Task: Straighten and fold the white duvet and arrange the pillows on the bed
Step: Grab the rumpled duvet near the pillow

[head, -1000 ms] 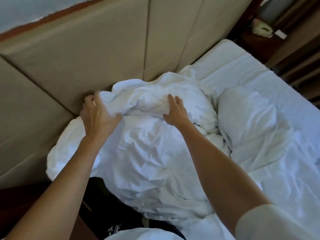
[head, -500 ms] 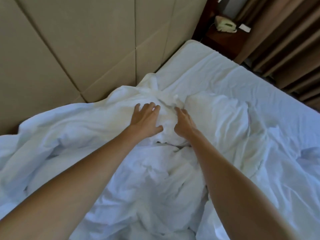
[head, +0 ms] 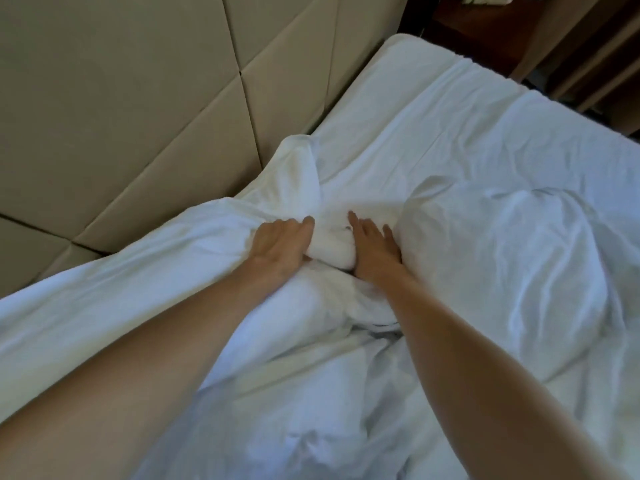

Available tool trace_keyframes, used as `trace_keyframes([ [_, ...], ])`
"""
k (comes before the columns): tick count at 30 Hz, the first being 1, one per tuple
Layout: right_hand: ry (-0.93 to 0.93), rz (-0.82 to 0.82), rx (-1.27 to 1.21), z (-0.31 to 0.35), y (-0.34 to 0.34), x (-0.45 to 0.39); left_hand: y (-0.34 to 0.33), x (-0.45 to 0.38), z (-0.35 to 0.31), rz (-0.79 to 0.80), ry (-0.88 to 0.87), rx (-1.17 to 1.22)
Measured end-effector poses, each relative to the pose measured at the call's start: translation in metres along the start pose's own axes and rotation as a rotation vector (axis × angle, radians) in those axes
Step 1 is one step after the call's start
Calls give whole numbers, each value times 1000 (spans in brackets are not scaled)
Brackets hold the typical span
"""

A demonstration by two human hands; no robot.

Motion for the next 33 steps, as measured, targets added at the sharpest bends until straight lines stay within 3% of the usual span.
trace_keyframes([
  [3, -42, -217, 8, 7, 20, -2, 25, 7, 26, -184, 30, -3],
  [7, -1, -662, -178, 56, 124, -22, 78, -6, 70, -429, 255, 124],
  [10, 101, -938, -260, 99, 200, -38, 114, -26, 99, -650, 310, 124],
  [12, 115, -1015, -240, 109, 220, -54, 115, -40, 109, -629, 290, 85],
  [13, 64, -949, -201, 107, 219, -64, 106, -45, 110, -526, 282, 66],
  [16, -177, -443, -124, 92, 184, -78, 53, -46, 102, -49, 206, 29],
  [18, -138, -260, -170, 89, 154, -62, 27, -34, 99, 123, 198, 14],
  [22, -45, -257, -301, 79, 103, 3, 37, 3, 75, 76, 243, 33],
  [27, 27, -214, -254, 62, 58, 114, 50, 73, -5, -42, 121, 54],
  [33, 61, -169, -188, 13, -1, 249, 18, 189, -115, 87, -13, 97],
])
Point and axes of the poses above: each hand's wrist, its own x-axis away from the middle knuckle, its own y-axis out of the back of the hand, z = x × y, the point moved 3 cm from there along -x, towards the middle knuckle, and after that the axes turned 11 degrees about -x, right-handed, at the moved point
